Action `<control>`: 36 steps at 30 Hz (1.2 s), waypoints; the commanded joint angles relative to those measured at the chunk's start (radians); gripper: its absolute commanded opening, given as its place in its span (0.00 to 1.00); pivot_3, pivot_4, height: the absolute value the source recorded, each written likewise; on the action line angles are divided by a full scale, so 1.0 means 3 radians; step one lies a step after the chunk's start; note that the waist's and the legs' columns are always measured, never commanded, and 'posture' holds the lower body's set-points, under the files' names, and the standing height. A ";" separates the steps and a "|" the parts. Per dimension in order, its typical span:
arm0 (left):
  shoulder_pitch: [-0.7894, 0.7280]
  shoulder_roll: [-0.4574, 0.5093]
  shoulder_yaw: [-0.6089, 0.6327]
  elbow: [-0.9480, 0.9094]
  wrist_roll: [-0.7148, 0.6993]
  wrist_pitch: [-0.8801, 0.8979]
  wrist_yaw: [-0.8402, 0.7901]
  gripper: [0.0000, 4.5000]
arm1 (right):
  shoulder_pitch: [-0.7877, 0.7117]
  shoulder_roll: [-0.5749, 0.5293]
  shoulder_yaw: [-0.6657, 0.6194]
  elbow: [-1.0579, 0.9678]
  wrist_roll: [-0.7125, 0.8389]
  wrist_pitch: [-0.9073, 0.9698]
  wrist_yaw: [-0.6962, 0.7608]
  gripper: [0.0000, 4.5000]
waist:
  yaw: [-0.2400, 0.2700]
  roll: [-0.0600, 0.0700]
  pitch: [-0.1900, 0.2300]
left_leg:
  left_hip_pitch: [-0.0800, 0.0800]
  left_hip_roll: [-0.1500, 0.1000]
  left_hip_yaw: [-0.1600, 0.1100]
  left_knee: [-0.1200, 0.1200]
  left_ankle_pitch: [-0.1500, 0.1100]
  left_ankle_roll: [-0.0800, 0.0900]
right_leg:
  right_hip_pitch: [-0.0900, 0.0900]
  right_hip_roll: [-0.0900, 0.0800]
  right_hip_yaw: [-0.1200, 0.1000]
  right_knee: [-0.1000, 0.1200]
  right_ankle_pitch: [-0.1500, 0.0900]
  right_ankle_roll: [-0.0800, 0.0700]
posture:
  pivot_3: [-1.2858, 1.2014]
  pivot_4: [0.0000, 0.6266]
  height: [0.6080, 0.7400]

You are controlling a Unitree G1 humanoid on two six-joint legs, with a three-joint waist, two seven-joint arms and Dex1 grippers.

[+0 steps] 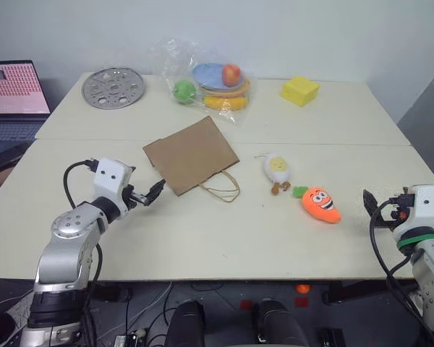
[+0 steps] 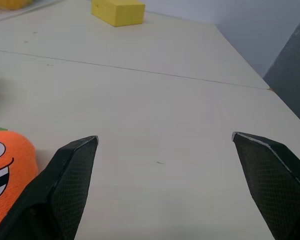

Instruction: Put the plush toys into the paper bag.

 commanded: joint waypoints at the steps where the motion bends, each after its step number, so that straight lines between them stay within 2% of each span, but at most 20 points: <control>1: -0.0028 -0.0020 0.0004 -0.0142 -0.0020 0.0018 0.0042 1.00 | -0.0033 -0.0058 -0.0100 -0.0042 -0.0005 -0.0027 -0.0049 1.00 | 0.0000 0.0000 0.0000 | 0.0000 0.0000 0.0000 0.0000 0.0000 0.0000 | 0.0000 0.0000 0.0000 0.0000 0.0000 0.0000 | 0.52 0.24 1.00; 8: 0.0009 -0.0076 0.0071 -0.0226 -0.0200 0.0083 -0.0017 1.00 | -0.0016 -0.0034 -0.0060 -0.0079 0.0004 -0.0025 -0.0092 1.00 | 0.0001 0.0000 0.0000 | 0.0001 -0.0001 0.0001 0.0000 0.0001 0.0002 | 0.0000 0.0000 0.0001 0.0000 0.0002 -0.0002 | 0.52 0.24 1.00; 11: 0.0029 -0.0096 0.0136 -0.0271 -0.0320 0.0099 -0.0042 1.00 | -0.0012 -0.0042 -0.0061 -0.0090 0.0015 -0.0016 -0.0085 1.00 | 0.0001 0.0000 0.0000 | 0.0001 0.0000 0.0001 0.0000 0.0012 0.0019 | 0.0000 0.0001 0.0001 -0.0001 -0.0002 0.0000 | 0.52 0.24 1.00; 17: 0.0052 -0.0012 0.0092 -0.0237 -0.0265 0.0008 -0.0104 1.00 | -0.0012 -0.0066 -0.0081 -0.0099 0.0032 -0.0013 -0.0059 1.00 | 0.0001 0.0000 0.0000 | 0.0000 -0.0001 0.0002 0.0000 0.0012 0.0020 | 0.0000 0.0002 0.0002 0.0000 -0.0007 0.0000 | 0.52 0.24 1.00; 24: 0.0108 0.0197 -0.0028 -0.0323 -0.0253 -0.0099 -0.0465 1.00 | 0.0016 -0.0151 -0.0094 -0.0181 0.0097 -0.0020 0.0052 1.00 | 0.0000 0.0000 0.0000 | 0.0001 0.0000 0.0001 0.0000 0.0007 0.0011 | 0.0000 0.0001 0.0002 -0.0001 -0.0008 -0.0002 | 0.52 0.24 1.00; 27: -0.0035 0.0325 -0.0147 -0.0318 -0.0235 -0.0196 -0.0672 1.00 | 0.0022 -0.0215 -0.0079 -0.0282 0.0246 -0.0006 0.0223 1.00 | 0.0002 0.0000 0.0000 | 0.0000 0.0000 0.0001 -0.0001 0.0000 0.0000 | 0.0000 0.0000 0.0002 -0.0001 -0.0008 -0.0002 | 0.52 0.24 1.00; 30: -0.0507 0.0422 -0.0568 -0.0156 -0.0109 -0.0291 -0.1054 1.00 | 0.0017 -0.0390 -0.0023 -0.0477 0.0467 0.0085 0.0494 1.00 | 0.0034 0.0002 0.0002 | -0.0003 -0.0003 0.0004 0.0000 0.0000 0.0000 | -0.0001 -0.0002 -0.0002 -0.0001 -0.0008 -0.0002 | 0.52 0.24 1.00; 35: -0.1040 0.0275 -0.1201 0.0273 0.0212 -0.0574 -0.1405 1.00 | -0.0109 -0.0607 0.0023 -0.0810 0.0988 0.0526 0.0691 1.00 | 0.0038 0.0007 -0.0003 | -0.0001 -0.0005 0.0006 0.0001 0.0001 0.0002 | 0.0004 -0.0003 0.0004 -0.0005 -0.0005 -0.0003 | 0.52 0.24 1.00; 36: -0.1147 0.0193 -0.1296 0.0400 0.0281 -0.0634 -0.1407 1.00 | -0.0125 -0.0659 0.0052 -0.0885 0.1088 0.0609 0.0727 1.00 | 0.0034 0.0007 -0.0003 | -0.0001 -0.0005 0.0006 0.0001 0.0012 0.0019 | 0.0003 -0.0002 0.0006 -0.0005 -0.0005 -0.0003 | 0.52 0.24 1.00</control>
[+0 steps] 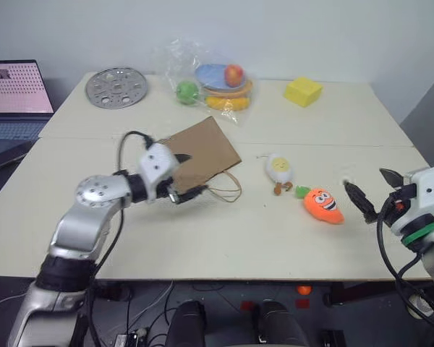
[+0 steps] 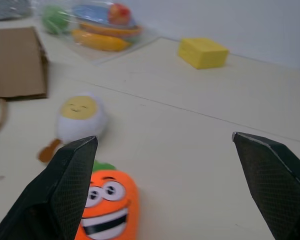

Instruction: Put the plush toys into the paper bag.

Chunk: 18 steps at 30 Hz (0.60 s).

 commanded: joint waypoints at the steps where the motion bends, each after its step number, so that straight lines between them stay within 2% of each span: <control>1: -0.0268 -0.0196 -0.0299 0.0366 0.0235 -0.0261 -0.0087 1.00 | -0.0058 -0.0177 0.0047 -0.0331 0.0351 0.0271 0.0139 1.00 | -0.0007 -0.0001 0.0000 | -0.0001 0.0001 0.0000 0.0000 0.0001 0.0001 | -0.0001 0.0002 0.0000 -0.0001 0.0000 0.0000 | 0.52 0.24 1.00; 6: -0.0571 -0.0503 -0.0639 0.1012 0.0643 -0.0681 -0.0039 1.00 | -0.0123 -0.0252 0.0180 -0.0594 0.0547 0.0490 0.0019 1.00 | -0.0007 -0.0001 0.0001 | -0.0007 0.0002 -0.0014 -0.0001 0.0001 0.0002 | -0.0003 0.0015 -0.0003 0.0003 -0.0002 0.0022 | 0.52 0.24 1.00; 14: -0.0676 -0.0731 -0.0645 0.1427 0.0840 -0.0796 0.0110 1.00 | 0.0001 -0.0104 0.0134 -0.0726 0.0590 0.0527 -0.0300 1.00 | -0.0007 -0.0002 0.0001 | -0.0011 0.0002 -0.0019 -0.0001 0.0000 0.0002 | -0.0003 0.0016 -0.0007 0.0007 -0.0007 0.0032 | 0.52 0.24 1.00; 18: -0.0671 -0.0767 -0.0560 0.1415 0.0769 -0.0744 0.0085 0.80 | 0.0098 -0.0058 0.0186 -0.0754 0.0572 0.0473 -0.0354 1.00 | -0.0007 -0.0002 0.0001 | -0.0011 0.0001 -0.0017 0.0001 0.0000 0.0002 | -0.0003 0.0014 -0.0005 0.0008 -0.0006 0.0034 | 0.52 0.24 1.00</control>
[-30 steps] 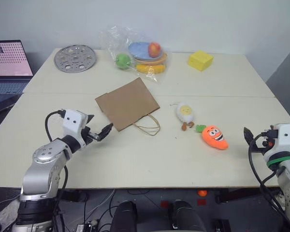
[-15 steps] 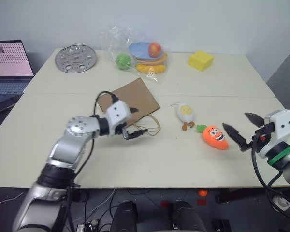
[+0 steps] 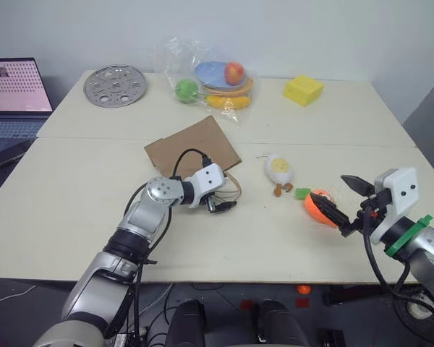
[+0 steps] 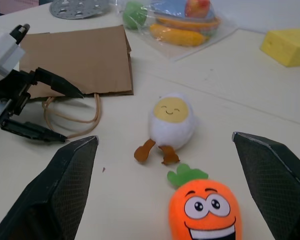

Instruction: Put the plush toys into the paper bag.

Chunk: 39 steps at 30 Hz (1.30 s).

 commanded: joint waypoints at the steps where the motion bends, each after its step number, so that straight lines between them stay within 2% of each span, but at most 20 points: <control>1: -0.0092 -0.0033 0.0118 -0.0042 -0.0047 -0.0016 0.0009 0.72 | 0.0020 0.0008 -0.0025 -0.0139 -0.0017 -0.0093 -0.0049 1.00 | -0.0001 0.0000 0.0000 | 0.0000 0.0000 0.0001 0.0001 0.0000 0.0000 | 0.0000 -0.0001 0.0001 0.0000 0.0001 0.0001 | 0.52 0.24 1.00; 11: -0.0134 -0.0028 0.0209 0.0073 -0.0062 0.0021 -0.0022 0.02 | -0.0007 0.0003 0.0058 -0.0062 -0.0053 -0.0167 -0.0071 1.00 | -0.0001 0.0000 0.0000 | 0.0001 0.0000 -0.0001 0.0002 0.0001 0.0000 | 0.0000 0.0000 0.0000 0.0002 0.0003 0.0003 | 0.52 0.24 1.00; 18: -0.0210 -0.0048 0.0305 0.0119 -0.0191 0.0159 -0.0097 0.00 | -0.0053 -0.0037 0.0112 0.0004 -0.0098 -0.0200 -0.0017 1.00 | -0.0002 0.0000 0.0000 | 0.0001 0.0000 -0.0001 0.0002 0.0001 0.0000 | 0.0000 0.0000 -0.0001 0.0003 0.0003 0.0003 | 0.52 0.24 1.00; 23: -0.0337 -0.0065 0.0558 -0.0001 -0.0527 0.0594 -0.0181 0.00 | -0.0193 -0.0030 0.0247 0.0080 -0.0149 -0.0233 0.0010 1.00 | -0.0008 0.0000 0.0000 | 0.0001 0.0000 -0.0001 0.0003 0.0001 0.0001 | 0.0000 0.0000 -0.0001 0.0004 0.0003 0.0004 | 0.52 0.24 1.00; 26: -0.0481 0.0066 0.0724 -0.0239 -0.0905 0.1008 -0.0559 0.00 | -0.0542 0.0098 0.0806 0.0327 -0.0468 -0.0297 -0.0085 1.00 | -0.0043 -0.0002 0.0001 | 0.0001 0.0001 -0.0001 0.0007 0.0001 0.0001 | 0.0000 0.0002 0.0000 0.0006 0.0005 0.0007 | 0.52 0.24 1.00; 30: -0.0678 0.0285 0.0842 -0.0414 -0.1298 0.1485 -0.0990 0.00 | -0.0979 0.0528 0.1392 0.0707 -0.0681 -0.0373 -0.0138 0.80 | -0.0047 -0.0001 0.0000 | 0.0002 0.0003 -0.0006 0.0007 0.0001 0.0001 | -0.0002 0.0008 -0.0001 0.0011 0.0006 0.0007 | 0.52 0.24 1.00; 34: -0.0788 0.0314 0.0883 -0.0354 -0.1350 0.1577 -0.0984 0.00 | -0.1292 0.0788 0.1692 0.1095 -0.0953 -0.0486 -0.0173 0.46 | -0.0029 0.0000 0.0000 | 0.0002 0.0003 -0.0004 0.0006 0.0001 0.0001 | -0.0002 0.0009 -0.0001 0.0011 0.0005 0.0008 | 0.52 0.24 1.00; 39: -0.0779 0.0415 0.0979 -0.0581 -0.1594 0.1894 -0.1078 0.00 | -0.1769 0.1179 0.1989 0.1890 -0.1280 -0.0869 -0.0088 0.03 | -0.0030 -0.0001 0.0001 | -0.0003 0.0003 -0.0003 0.0011 0.0001 0.0001 | -0.0003 0.0008 -0.0001 0.0010 0.0006 0.0008 | 0.52 0.24 1.00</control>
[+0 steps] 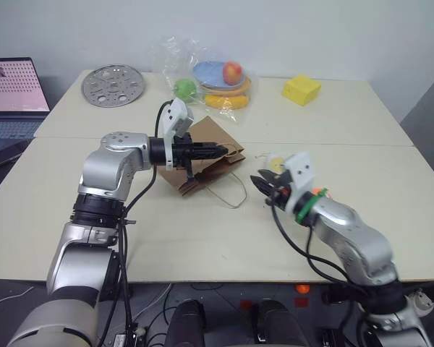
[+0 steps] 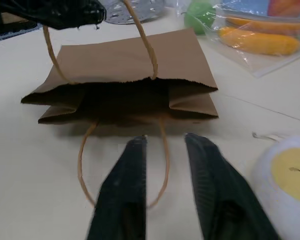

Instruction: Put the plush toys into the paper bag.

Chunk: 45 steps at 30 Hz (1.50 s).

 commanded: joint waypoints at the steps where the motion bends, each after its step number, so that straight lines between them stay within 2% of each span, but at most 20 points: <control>1: -0.0059 0.0068 0.0165 -0.0298 -0.0246 0.0213 -0.0049 0.00 | -0.0280 0.0198 0.0105 0.0410 -0.0195 -0.0321 0.0044 0.01 | 0.0001 0.0000 0.0000 | 0.0000 0.0000 0.0000 0.0000 0.0000 0.0000 | -0.0001 0.0000 0.0000 0.0001 0.0000 0.0000 | 0.52 0.24 1.00; 7: -0.0064 0.0086 0.0238 -0.0452 -0.0392 0.0389 0.0063 0.00 | -0.0713 0.0652 0.0184 0.1298 -0.0425 -0.0721 0.0096 0.01 | -0.0004 0.0000 0.0000 | 0.0001 0.0002 -0.0001 0.0000 0.0000 0.0000 | -0.0001 0.0001 -0.0002 0.0004 0.0000 0.0000 | 0.52 0.24 1.00; 15: 0.0000 0.0150 0.0376 -0.0619 -0.0474 0.0455 0.0252 0.00 | -0.0965 0.1101 0.0297 0.2615 -0.0780 -0.1158 0.0160 0.01 | -0.0007 0.0000 0.0001 | 0.0001 0.0002 0.0000 0.0000 0.0000 -0.0001 | -0.0001 0.0000 -0.0002 0.0005 0.0001 0.0000 | 0.52 0.24 1.00; 21: -0.0073 0.0140 0.0604 -0.0537 -0.0298 0.0165 0.0778 0.00 | -0.0916 0.1181 0.0272 0.2783 -0.0963 -0.1184 0.0044 0.01 | -0.0011 0.0001 0.0001 | 0.0003 0.0003 0.0000 -0.0001 0.0000 -0.0001 | -0.0002 0.0000 -0.0002 0.0010 0.0001 0.0000 | 0.52 0.24 1.00; 25: -0.0038 0.0199 0.0813 -0.0604 -0.0333 0.0124 0.1030 0.00 | -0.0949 0.1183 0.0214 0.2872 -0.1107 -0.1253 -0.0179 0.01 | -0.0012 0.0000 0.0001 | 0.0010 0.0002 0.0001 0.0000 0.0003 -0.0006 | -0.0004 -0.0001 -0.0001 0.0030 0.0001 0.0000 | 0.52 0.24 1.00; 32: -0.0300 0.0186 0.1169 -0.0526 -0.0581 0.0021 0.1193 0.00 | -0.1085 0.1215 0.0126 0.3080 -0.1097 -0.1171 -0.0075 0.01 | -0.0011 0.0000 0.0001 | 0.0022 0.0003 0.0000 0.0000 0.0016 -0.0028 | -0.0002 -0.0001 -0.0002 0.0047 0.0000 -0.0001 | 0.52 0.24 1.00; 38: -0.0383 0.0160 0.1273 -0.0458 -0.0737 0.0082 0.1277 0.00 | -0.1151 0.1229 0.0026 0.3173 -0.1070 -0.1207 -0.0103 0.01 | -0.0013 0.0000 0.0000 | 0.0031 0.0003 0.0002 0.0000 0.0018 -0.0030 | 0.0003 -0.0002 0.0000 0.0049 0.0000 -0.0001 | 0.52 0.24 1.00; 45: -0.0104 0.0161 0.0939 -0.0534 -0.0571 -0.0031 0.1133 0.00 | -0.1113 0.1175 0.0000 0.3004 -0.1086 -0.1228 -0.0050 0.01 | -0.0011 0.0000 0.0000 | 0.0030 0.0001 0.0004 -0.0002 0.0018 -0.0031 | 0.0003 -0.0004 0.0001 0.0048 0.0000 -0.0001 | 0.52 0.24 1.00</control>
